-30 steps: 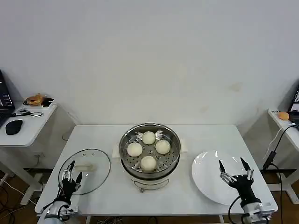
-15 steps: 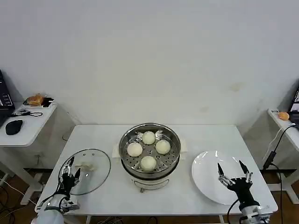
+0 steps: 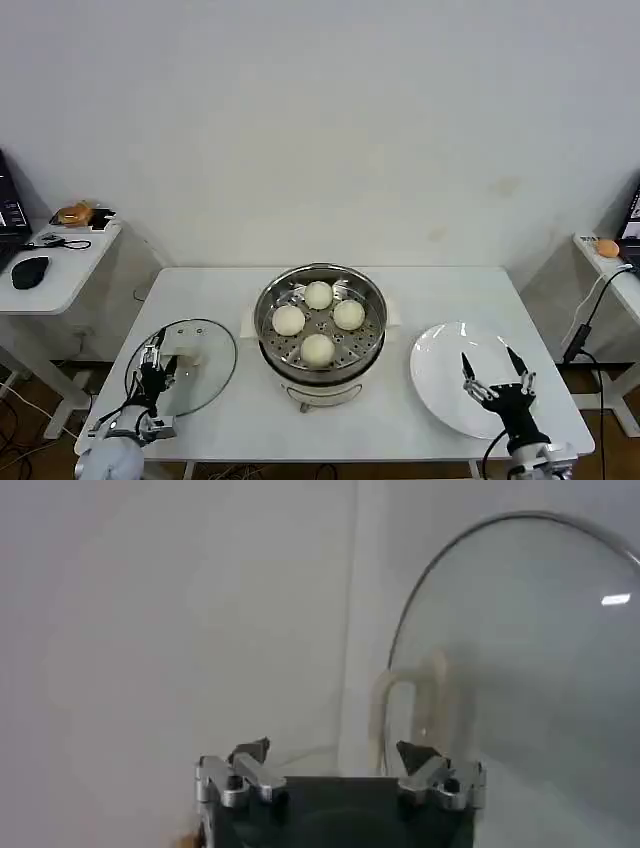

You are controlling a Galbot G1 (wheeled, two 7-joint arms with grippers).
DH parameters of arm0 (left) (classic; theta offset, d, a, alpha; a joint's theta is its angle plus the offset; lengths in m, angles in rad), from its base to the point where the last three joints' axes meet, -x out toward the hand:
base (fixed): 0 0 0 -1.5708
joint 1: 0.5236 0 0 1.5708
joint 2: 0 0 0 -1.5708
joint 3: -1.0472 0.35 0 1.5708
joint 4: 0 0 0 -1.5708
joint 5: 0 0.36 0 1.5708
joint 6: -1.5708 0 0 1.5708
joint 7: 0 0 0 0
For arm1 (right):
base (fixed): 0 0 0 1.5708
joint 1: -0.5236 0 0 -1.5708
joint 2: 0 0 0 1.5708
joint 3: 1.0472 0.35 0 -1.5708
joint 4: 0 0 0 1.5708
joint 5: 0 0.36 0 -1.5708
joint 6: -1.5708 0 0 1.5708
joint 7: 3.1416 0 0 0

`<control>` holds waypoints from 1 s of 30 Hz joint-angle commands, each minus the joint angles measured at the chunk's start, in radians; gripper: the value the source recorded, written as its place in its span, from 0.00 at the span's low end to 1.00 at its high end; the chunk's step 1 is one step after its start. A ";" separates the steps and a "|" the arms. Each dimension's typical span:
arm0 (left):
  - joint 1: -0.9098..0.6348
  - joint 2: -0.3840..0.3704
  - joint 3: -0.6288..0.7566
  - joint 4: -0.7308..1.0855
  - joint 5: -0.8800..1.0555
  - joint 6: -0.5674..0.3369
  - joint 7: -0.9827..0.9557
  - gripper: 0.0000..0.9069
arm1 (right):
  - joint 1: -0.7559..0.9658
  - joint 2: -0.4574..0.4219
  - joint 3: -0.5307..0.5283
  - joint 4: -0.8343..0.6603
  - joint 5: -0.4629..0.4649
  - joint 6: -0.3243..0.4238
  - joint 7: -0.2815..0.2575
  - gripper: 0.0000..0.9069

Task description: Take steamed baozi put them in steamer then cover it.

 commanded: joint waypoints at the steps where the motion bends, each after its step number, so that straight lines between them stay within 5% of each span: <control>1: -0.063 -0.002 0.019 0.046 0.005 -0.001 -0.002 1.00 | -0.004 0.003 -0.001 -0.002 -0.004 0.002 0.000 1.00; 2: -0.067 -0.003 0.019 0.049 0.006 -0.001 0.000 1.00 | -0.004 0.003 -0.002 -0.003 -0.005 0.002 0.000 1.00; 5: -0.071 -0.006 0.021 0.058 0.010 -0.003 -0.003 0.00 | -0.003 0.005 -0.002 -0.005 -0.007 0.003 0.000 1.00; 30: -0.038 -0.064 -0.034 0.038 0.089 -0.051 -0.100 0.00 | -0.001 0.004 -0.008 0.008 -0.006 -0.004 0.001 1.00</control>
